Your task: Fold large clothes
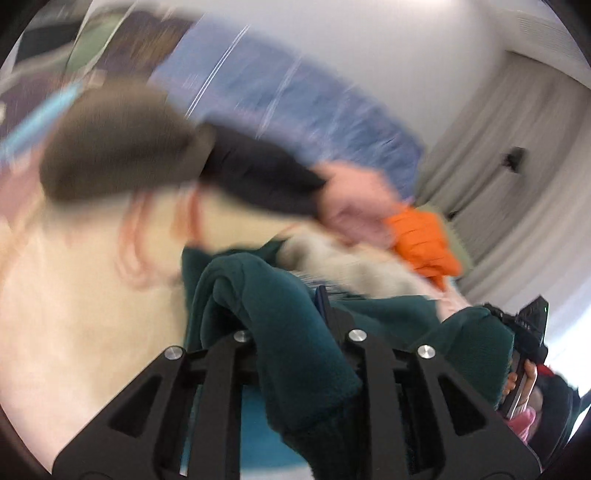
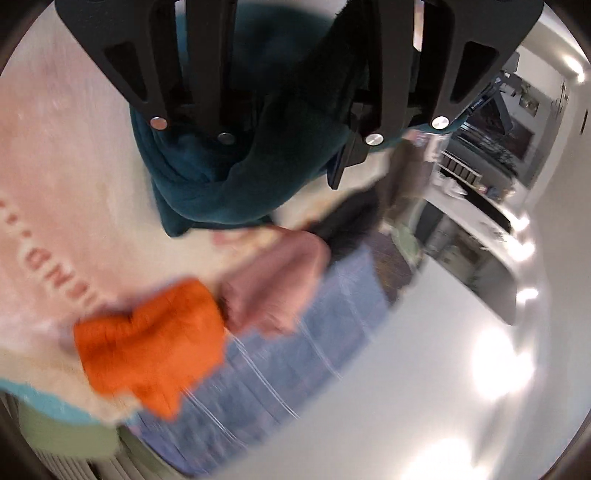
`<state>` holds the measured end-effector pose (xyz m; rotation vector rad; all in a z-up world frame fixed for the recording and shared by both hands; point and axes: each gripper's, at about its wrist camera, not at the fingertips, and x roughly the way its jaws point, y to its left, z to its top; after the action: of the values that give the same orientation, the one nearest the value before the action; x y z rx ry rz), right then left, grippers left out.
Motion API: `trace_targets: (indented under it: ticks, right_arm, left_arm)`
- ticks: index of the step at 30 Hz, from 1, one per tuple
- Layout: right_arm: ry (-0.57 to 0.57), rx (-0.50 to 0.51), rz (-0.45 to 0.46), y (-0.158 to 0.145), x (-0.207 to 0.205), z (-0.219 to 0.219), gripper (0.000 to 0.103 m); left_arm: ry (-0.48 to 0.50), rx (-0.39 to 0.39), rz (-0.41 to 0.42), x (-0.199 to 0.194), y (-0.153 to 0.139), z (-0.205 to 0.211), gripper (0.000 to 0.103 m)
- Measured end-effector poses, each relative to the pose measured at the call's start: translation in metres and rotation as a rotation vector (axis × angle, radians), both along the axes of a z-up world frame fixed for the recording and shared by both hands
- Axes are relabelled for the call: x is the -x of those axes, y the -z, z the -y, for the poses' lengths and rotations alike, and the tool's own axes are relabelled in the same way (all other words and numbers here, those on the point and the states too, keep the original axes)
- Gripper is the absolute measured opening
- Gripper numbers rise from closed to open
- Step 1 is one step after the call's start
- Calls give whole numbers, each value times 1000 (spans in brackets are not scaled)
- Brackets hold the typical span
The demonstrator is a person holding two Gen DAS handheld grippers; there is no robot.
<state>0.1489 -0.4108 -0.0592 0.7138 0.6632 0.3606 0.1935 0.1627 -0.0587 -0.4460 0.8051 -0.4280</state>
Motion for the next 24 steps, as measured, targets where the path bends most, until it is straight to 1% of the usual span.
trace_targets:
  ticks: [1, 2, 3, 4, 6, 8, 9, 10, 11, 12, 13, 14, 15, 16, 18, 19, 21, 23, 24]
  right_arm:
    - [-5, -14, -56, 19, -14, 0, 32]
    - [-6, -74, -78, 39, -23, 3, 32]
    - [-7, -124, -60, 47, -23, 8, 33]
    - [-20, -150, -47, 48, -21, 11, 34]
    - [-79, -201, -20, 43, -13, 19, 43]
    - [-103, -229, -17, 32, -2, 26, 48]
    - [-113, -247, -12, 24, 8, 31, 53]
    - [-116, -257, 1, 15, 17, 35, 56]
    - [-106, -252, 25, 5, 28, 39, 66]
    - [-48, -199, 85, -10, 48, 44, 79]
    - [1, -147, 135, -23, 62, 47, 82]
    - [40, -89, 184, -33, 78, 49, 84]
    - [75, -5, 225, -41, 94, 48, 84]
    - [93, 54, 241, -45, 102, 44, 84]
    - [104, 192, 252, -46, 116, 31, 84]
    - [89, 245, 246, -43, 120, 22, 84]
    - [49, 345, 231, -35, 122, 2, 84]
    - [31, 411, 233, -27, 124, -13, 84]
    - [27, 442, 238, -25, 124, -20, 84]
  left_arm:
    - [-3, 7, -60, -16, 21, 1, 23]
    - [-10, 58, -107, -30, 45, -3, 23]
    - [-9, 117, -111, -33, 54, -9, 23]
    - [3, 180, -111, -34, 57, -15, 25]
    - [34, 222, -125, -32, 53, -23, 27]
    - [62, 194, -129, -25, 41, -23, 30]
    - [72, 165, -124, -19, 32, -22, 34]
    - [77, 146, -116, -14, 24, -20, 38]
    - [86, 127, -96, -5, 14, -18, 41]
    - [95, 109, -69, 5, 3, -17, 49]
    - [101, 99, -48, 11, -3, -16, 66]
    - [110, 80, -14, 22, -13, -17, 71]
    - [115, 55, 14, 33, -21, -17, 77]
    - [86, 0, 49, 44, -30, -19, 87]
    - [9, -94, 125, 62, -44, -28, 89]
    - [-10, -107, 142, 68, -48, -33, 89]
    - [-52, -100, 170, 84, -56, -46, 89]
    - [-45, -122, 205, 99, -59, -46, 89]
    - [-37, -151, 218, 104, -61, -43, 89]
